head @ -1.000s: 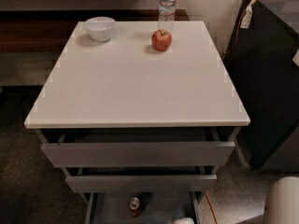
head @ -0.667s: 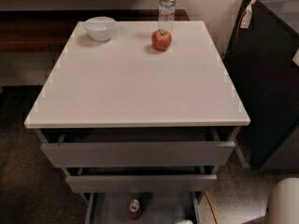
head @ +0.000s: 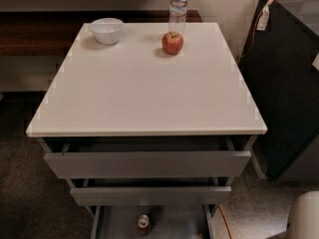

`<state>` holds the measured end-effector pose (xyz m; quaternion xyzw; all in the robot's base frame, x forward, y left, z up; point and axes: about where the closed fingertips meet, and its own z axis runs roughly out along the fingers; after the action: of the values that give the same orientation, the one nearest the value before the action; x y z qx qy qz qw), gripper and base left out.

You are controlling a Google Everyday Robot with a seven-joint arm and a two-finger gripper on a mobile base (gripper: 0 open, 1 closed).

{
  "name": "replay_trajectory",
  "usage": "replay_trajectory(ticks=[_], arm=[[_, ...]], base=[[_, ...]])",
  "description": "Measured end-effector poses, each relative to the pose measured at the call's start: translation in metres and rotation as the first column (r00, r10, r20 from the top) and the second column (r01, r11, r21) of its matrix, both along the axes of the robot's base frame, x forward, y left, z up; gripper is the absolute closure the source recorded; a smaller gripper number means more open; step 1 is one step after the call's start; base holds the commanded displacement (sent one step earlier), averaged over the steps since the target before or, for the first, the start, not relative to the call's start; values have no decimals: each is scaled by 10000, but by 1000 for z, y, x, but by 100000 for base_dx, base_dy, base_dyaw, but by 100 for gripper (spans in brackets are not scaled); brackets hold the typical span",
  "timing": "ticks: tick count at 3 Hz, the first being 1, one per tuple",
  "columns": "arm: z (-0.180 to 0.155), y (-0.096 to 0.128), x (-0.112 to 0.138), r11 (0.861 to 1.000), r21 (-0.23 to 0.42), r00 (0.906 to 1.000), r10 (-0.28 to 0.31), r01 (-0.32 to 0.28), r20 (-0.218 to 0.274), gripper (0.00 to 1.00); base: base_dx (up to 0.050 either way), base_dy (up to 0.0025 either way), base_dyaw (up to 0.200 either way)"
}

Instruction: Pick coke can from bottom drawer and place on counter

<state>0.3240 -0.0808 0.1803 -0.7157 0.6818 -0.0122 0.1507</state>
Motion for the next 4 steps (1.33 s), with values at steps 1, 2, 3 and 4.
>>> replay_trajectory(ticks=[1, 2, 3, 4], arm=[[21, 20, -40, 9982, 584, 9988, 138, -111, -474, 0], [42, 26, -53, 9943, 1055, 9977, 200, -131, -647, 0], [60, 24, -46, 9914, 1306, 9985, 176, -106, -522, 0], [76, 15, -20, 9879, 1549, 9992, 30, 33, -402, 0]], base=[[0, 0, 0], [0, 0, 0], [0, 0, 0], [0, 0, 0]])
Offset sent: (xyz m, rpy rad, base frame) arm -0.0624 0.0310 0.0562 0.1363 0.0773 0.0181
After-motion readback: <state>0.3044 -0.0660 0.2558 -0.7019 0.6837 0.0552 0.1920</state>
